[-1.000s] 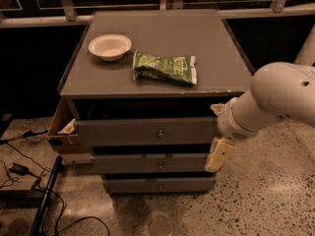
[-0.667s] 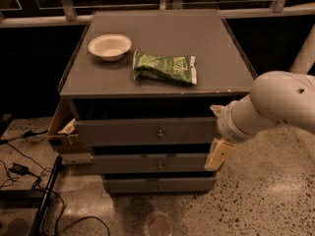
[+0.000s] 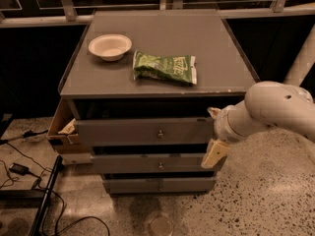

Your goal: Open top drawer

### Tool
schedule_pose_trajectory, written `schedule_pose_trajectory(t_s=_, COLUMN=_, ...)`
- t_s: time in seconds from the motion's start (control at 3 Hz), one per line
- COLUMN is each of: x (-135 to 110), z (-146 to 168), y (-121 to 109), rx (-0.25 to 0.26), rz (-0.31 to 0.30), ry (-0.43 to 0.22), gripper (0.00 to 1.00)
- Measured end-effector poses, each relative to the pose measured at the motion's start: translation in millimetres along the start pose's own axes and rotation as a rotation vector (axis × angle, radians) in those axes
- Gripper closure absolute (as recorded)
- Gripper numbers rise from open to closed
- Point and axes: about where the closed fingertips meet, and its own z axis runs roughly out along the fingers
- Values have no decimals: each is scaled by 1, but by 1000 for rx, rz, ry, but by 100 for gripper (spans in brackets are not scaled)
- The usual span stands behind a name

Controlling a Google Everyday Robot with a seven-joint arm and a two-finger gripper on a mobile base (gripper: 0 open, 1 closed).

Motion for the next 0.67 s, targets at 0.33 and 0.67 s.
schedule_pose_trajectory(t_s=0.33, x=-1, z=20, y=-8, rx=-7, rz=-12, ry=-26, gripper=0)
schedule_pose_trajectory(t_s=0.67, x=-3, z=40, y=-17, rx=-18, rz=-25, ry=-43, gripper=0)
